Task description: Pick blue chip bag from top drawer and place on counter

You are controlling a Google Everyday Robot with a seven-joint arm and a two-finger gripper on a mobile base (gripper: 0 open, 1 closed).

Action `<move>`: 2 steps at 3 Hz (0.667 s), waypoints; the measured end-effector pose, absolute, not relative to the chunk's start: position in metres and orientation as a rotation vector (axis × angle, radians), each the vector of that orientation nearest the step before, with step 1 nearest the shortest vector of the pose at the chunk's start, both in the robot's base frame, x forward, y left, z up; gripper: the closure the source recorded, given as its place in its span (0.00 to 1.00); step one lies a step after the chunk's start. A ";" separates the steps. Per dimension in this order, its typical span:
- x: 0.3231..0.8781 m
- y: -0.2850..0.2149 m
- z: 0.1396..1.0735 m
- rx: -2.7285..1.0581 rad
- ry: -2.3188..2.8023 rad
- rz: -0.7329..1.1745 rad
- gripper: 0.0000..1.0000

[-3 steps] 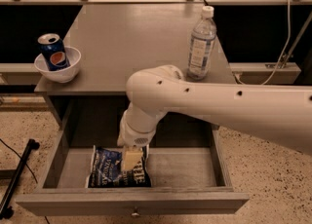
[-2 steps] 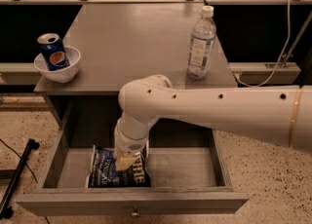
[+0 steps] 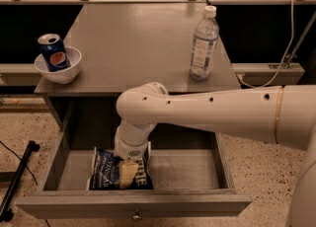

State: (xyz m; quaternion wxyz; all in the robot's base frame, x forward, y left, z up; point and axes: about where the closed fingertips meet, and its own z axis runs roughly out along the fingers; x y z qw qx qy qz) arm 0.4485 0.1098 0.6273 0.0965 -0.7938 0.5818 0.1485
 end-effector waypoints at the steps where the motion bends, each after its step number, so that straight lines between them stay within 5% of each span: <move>1: 0.447 0.109 0.621 -2.365 1.730 0.445 0.21; 2: 0.445 0.108 0.614 -2.377 1.738 0.446 0.39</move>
Offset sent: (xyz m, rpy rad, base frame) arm -0.0036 -0.0031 -0.0205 -0.0360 0.0256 0.0072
